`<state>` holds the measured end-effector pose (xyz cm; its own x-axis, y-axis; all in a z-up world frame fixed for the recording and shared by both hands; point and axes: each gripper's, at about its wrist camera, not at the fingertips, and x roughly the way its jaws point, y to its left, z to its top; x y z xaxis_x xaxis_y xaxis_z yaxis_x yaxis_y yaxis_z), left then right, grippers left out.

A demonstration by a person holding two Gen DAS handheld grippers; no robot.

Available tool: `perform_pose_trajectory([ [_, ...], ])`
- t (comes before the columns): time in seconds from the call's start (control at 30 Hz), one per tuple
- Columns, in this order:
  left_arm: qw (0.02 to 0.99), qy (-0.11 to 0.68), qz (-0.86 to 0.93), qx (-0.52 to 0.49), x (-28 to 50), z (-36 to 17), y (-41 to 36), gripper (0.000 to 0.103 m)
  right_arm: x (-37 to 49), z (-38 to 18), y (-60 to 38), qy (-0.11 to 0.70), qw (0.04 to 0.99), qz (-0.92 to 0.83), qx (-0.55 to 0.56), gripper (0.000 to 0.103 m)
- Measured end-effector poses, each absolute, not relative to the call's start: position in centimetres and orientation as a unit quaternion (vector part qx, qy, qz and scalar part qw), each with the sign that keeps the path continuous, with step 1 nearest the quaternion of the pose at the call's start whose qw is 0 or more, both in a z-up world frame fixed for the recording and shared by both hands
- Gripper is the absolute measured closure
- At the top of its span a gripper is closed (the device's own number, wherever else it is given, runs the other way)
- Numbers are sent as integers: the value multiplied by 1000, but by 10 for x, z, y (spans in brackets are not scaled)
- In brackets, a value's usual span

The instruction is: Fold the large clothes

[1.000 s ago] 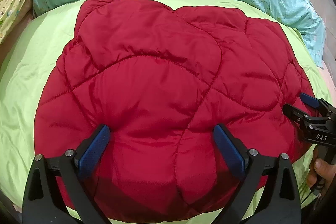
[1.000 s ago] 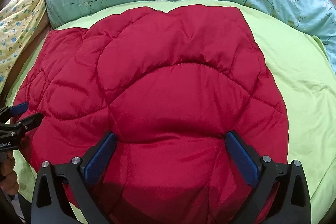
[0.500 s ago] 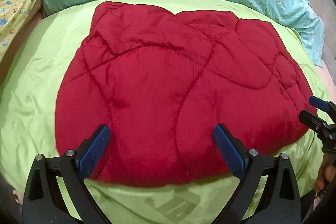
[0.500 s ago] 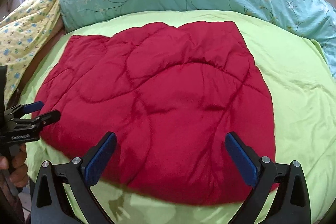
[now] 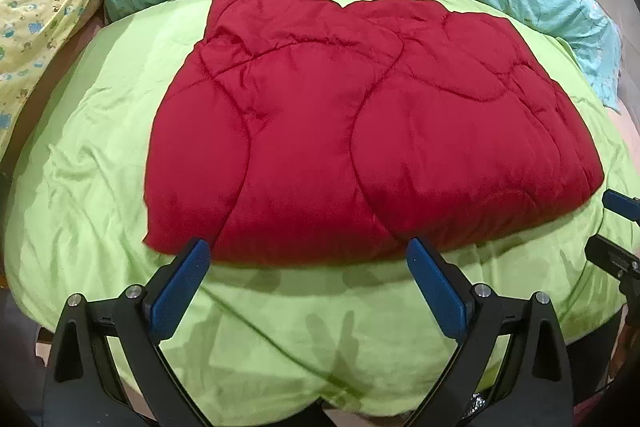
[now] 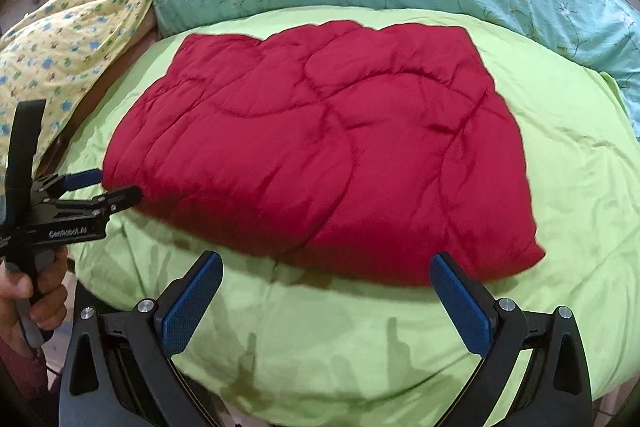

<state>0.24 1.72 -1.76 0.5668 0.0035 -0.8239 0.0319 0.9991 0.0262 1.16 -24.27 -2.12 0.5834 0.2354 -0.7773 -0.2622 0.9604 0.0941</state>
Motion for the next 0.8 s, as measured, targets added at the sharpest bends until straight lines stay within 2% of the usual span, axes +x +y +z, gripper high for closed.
perform_pose_trajectory([
  [0.3,892,451,-5,23,-25,0,16,3,-16,-18,-224,434,887,155,-39,0],
  [0.8,899,437,11,21,-36,27,19,3,-27,26,-211,400,900,162,-56,0],
])
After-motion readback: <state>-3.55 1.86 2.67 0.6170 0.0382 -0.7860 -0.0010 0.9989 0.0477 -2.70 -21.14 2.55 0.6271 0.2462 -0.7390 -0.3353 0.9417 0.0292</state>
